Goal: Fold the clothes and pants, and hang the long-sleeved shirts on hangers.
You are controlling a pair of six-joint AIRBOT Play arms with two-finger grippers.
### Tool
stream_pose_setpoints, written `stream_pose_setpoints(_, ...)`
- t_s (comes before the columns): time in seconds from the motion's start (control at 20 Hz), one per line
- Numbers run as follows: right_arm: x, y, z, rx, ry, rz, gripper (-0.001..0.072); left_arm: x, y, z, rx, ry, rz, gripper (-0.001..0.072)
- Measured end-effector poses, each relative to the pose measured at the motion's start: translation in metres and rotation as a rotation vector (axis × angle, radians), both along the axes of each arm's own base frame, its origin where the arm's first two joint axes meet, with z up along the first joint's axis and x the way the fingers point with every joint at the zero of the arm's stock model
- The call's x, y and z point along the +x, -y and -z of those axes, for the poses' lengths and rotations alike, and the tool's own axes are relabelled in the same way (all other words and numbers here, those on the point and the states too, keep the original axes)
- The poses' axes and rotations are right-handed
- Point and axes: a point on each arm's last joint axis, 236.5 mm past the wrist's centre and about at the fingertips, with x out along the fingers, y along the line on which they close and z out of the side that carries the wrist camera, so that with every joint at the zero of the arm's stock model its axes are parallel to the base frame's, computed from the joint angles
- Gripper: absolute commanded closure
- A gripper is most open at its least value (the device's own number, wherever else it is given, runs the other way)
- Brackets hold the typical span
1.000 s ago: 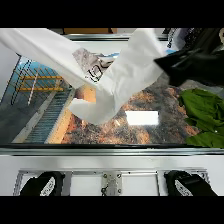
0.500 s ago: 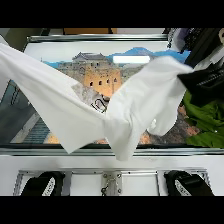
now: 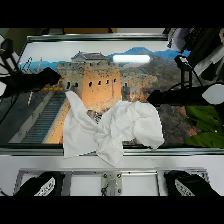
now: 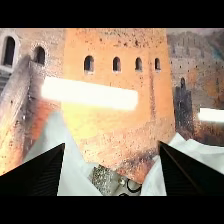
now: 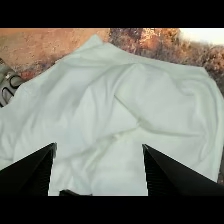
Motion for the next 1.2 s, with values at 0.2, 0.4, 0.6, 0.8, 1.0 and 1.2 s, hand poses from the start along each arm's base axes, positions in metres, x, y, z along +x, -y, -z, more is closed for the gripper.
stream_pose_setpoints(0.2,0.021,0.038,0.026,-0.017,-0.051,0.088,0.0123,0.008,0.019,0.049,-0.028,-0.167,0.059,0.0085)
stream_pose_setpoints(0.4,0.034,0.085,0.068,-0.032,-0.161,0.173,0.0123,-0.002,0.059,0.113,-0.037,-0.366,0.17,0.0085)
stream_pose_setpoints(0.6,0.027,0.124,0.124,-0.013,-0.334,0.189,0.0124,0.01,0.115,0.151,-0.147,-0.477,0.284,0.0085)
stream_pose_setpoints(0.8,0.015,0.142,0.172,0.038,-0.473,0.163,0.0125,0.018,0.161,0.188,-0.217,-0.592,0.387,0.0085)
stream_pose_setpoints(1.0,0.01,0.131,0.202,0.099,-0.544,0.1,0.0125,0.01,0.191,0.219,-0.23,-0.705,0.486,0.0085)
stream_pose_setpoints(1.2,0.01,0.118,0.215,0.121,-0.568,0.06,0.0125,-0.001,0.211,0.241,-0.232,-0.801,0.543,0.0085)
